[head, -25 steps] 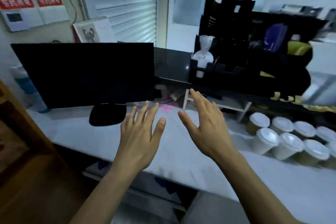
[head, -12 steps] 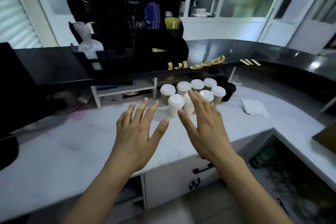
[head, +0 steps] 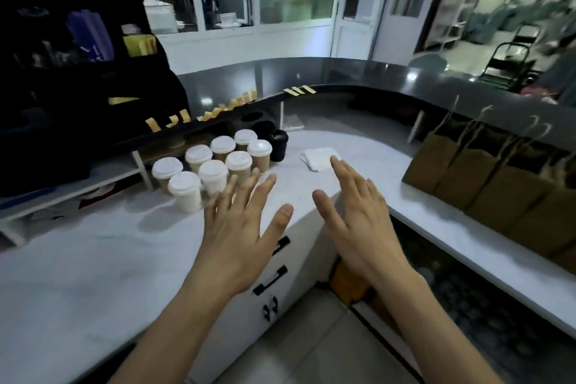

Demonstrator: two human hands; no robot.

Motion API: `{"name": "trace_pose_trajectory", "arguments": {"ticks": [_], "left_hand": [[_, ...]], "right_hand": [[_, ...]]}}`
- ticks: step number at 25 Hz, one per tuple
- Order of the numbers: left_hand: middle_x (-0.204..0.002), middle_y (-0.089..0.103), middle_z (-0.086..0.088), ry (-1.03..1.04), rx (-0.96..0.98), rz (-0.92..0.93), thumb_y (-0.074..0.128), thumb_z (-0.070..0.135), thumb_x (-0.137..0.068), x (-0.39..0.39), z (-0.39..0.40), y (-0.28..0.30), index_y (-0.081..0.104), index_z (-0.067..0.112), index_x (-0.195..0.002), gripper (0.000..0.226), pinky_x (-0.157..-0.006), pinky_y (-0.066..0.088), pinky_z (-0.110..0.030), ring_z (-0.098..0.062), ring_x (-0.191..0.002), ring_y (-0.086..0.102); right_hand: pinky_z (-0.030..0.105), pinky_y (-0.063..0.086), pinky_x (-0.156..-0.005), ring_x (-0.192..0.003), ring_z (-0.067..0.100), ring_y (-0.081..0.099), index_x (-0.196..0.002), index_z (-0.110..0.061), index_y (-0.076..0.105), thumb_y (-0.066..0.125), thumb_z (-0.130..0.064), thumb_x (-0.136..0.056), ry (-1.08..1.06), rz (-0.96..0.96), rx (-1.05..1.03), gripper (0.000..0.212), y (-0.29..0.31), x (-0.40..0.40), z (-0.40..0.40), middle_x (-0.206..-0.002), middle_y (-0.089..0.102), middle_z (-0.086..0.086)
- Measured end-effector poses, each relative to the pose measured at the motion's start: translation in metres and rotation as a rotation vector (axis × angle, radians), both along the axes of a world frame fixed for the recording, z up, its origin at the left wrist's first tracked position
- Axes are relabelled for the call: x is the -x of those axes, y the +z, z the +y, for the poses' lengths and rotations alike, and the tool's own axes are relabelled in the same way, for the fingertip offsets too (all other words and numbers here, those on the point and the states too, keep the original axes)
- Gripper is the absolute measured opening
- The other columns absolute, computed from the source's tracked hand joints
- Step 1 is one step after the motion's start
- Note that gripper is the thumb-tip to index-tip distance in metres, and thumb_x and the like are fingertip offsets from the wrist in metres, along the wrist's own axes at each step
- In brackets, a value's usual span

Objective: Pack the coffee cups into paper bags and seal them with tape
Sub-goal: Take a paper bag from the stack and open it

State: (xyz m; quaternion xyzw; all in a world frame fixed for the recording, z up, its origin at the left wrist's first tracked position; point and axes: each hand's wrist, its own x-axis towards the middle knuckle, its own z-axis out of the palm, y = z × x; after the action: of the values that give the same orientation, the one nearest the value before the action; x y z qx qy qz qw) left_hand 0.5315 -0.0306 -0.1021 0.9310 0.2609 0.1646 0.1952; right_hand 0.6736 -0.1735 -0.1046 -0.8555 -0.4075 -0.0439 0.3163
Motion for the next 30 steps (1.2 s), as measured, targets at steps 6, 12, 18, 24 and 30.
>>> {"name": "trace_pose_trajectory", "arguments": {"ticks": [6, 12, 18, 24, 30], "left_hand": [[-0.165, -0.001, 0.019, -0.167, -0.034, 0.010, -0.005, 0.078, -0.084, -0.088, -0.089, 0.000, 0.006, 0.048, -0.155, 0.078, -0.123, -0.004, -0.041, -0.007, -0.152, -0.011], [-0.165, -0.001, 0.019, -0.353, -0.042, 0.024, -0.006, 0.079, -0.082, -0.167, -0.195, -0.010, 0.004, 0.050, -0.154, 0.078, -0.123, -0.006, -0.042, -0.007, -0.151, -0.013], [-0.165, 0.004, 0.018, -0.533, -0.063, 0.011, -0.001, 0.078, -0.087, -0.228, -0.271, -0.018, 0.008, 0.048, -0.154, 0.073, -0.123, -0.007, -0.040, -0.008, -0.152, -0.009], [-0.165, 0.006, 0.020, -0.700, -0.045, 0.010, 0.002, 0.077, -0.089, -0.287, -0.327, -0.031, 0.010, 0.047, -0.155, 0.073, -0.123, -0.005, -0.037, -0.002, -0.150, -0.011], [-0.164, 0.006, 0.021, -0.802, -0.037, 0.006, 0.000, 0.078, -0.086, -0.372, -0.350, -0.040, 0.012, 0.047, -0.155, 0.077, -0.123, -0.005, -0.034, -0.001, -0.150, -0.010]], "right_hand": [[0.036, 0.007, -0.127, -0.152, 0.001, 0.008, -0.160, -0.042, 0.009, 0.022, -0.072, -0.100, -0.161, 0.018, -0.027, 0.068, -0.009, -0.062, -0.111, -0.167, 0.014, -0.017], [0.034, 0.005, -0.128, -0.153, 0.001, 0.008, -0.160, -0.040, 0.011, 0.022, -0.072, -0.099, -0.347, 0.025, -0.031, 0.070, -0.017, -0.112, -0.237, -0.167, 0.015, -0.014], [0.032, 0.005, -0.127, -0.152, 0.000, 0.007, -0.160, -0.040, 0.010, 0.027, -0.068, -0.099, -0.530, 0.087, -0.046, 0.070, -0.028, -0.139, -0.331, -0.167, 0.013, -0.015], [0.043, 0.017, -0.126, -0.151, 0.004, 0.014, -0.160, -0.040, 0.013, 0.028, -0.069, -0.098, -0.674, 0.113, -0.071, 0.070, -0.042, -0.173, -0.394, -0.167, 0.019, -0.013], [0.035, 0.009, -0.127, -0.152, 0.002, 0.010, -0.159, -0.041, 0.011, 0.030, -0.066, -0.099, -0.801, 0.159, -0.079, 0.067, -0.048, -0.230, -0.428, -0.167, 0.016, -0.014]]}}
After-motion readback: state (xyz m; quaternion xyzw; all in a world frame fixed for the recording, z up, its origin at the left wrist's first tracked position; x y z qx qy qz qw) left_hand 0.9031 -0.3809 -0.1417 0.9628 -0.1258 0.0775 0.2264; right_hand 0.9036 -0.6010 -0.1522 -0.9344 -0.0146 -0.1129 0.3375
